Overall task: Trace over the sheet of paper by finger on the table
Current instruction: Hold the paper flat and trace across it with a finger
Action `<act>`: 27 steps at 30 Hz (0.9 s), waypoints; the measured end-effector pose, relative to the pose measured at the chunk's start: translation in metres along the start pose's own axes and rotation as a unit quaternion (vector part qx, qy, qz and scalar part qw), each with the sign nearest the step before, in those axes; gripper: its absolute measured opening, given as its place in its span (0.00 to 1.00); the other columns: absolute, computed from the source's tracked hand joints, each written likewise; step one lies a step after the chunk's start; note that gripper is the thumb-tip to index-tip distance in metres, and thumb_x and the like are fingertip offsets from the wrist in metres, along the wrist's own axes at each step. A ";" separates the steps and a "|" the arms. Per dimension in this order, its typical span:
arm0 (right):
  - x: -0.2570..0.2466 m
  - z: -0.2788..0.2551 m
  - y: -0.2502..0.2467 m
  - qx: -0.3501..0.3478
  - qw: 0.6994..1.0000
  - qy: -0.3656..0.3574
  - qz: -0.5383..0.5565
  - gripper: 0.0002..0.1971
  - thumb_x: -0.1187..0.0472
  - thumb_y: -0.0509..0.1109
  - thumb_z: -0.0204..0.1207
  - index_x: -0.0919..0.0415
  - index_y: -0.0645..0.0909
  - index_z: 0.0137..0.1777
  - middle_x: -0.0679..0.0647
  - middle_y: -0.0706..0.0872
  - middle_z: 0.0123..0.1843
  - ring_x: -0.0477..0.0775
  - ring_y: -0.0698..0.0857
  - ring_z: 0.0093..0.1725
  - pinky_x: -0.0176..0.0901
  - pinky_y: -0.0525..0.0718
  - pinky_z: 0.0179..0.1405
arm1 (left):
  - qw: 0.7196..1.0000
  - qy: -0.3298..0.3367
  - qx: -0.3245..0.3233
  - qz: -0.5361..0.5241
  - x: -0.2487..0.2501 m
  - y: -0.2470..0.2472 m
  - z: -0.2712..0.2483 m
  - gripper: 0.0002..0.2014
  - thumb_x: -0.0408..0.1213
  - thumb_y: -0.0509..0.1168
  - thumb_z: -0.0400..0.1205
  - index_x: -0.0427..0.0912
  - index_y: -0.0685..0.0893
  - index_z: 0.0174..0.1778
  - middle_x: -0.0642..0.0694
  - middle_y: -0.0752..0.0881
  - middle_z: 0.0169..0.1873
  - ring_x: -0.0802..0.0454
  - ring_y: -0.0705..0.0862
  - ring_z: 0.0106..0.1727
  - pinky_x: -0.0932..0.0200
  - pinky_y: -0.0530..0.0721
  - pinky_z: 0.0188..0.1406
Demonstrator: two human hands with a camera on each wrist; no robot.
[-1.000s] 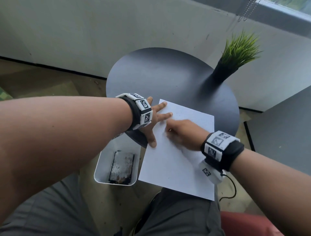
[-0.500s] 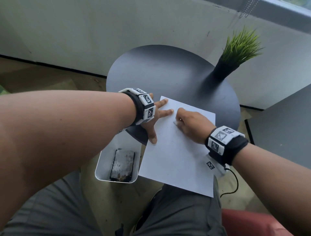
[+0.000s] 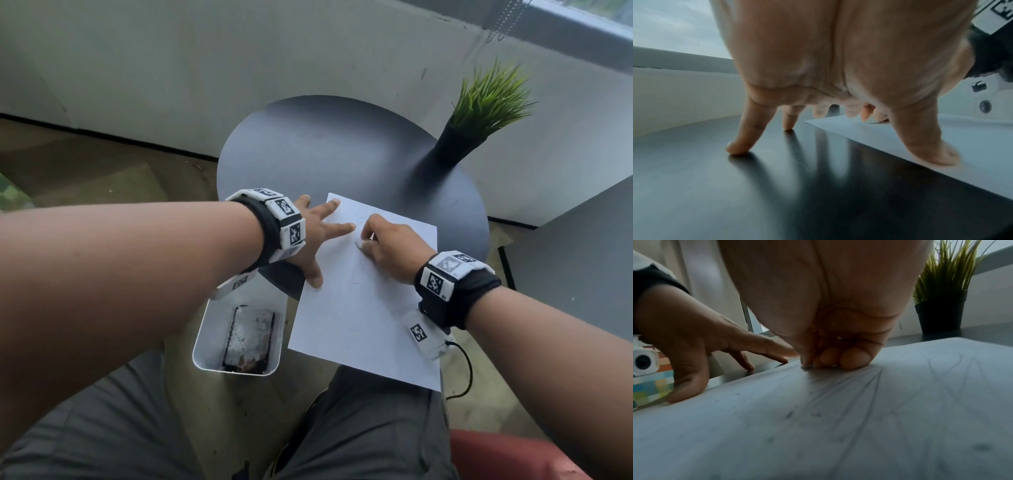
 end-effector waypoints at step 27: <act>-0.035 -0.021 0.003 -0.015 0.982 -0.132 -0.137 0.06 0.55 0.62 0.82 0.54 0.75 0.54 0.54 0.85 0.51 0.62 0.82 0.52 0.49 0.77 0.45 | 1.000 0.009 -0.018 0.023 0.000 0.015 0.007 0.69 0.80 0.72 0.58 0.69 0.32 0.85 0.57 0.31 0.87 0.26 0.48 0.84 0.24 0.66 0.74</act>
Point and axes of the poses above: each hand's wrist, its own z-axis towards the middle knuckle, its own y-axis out of the palm, x = y × z, the point moved 10 cm from there along z, towards the middle knuckle
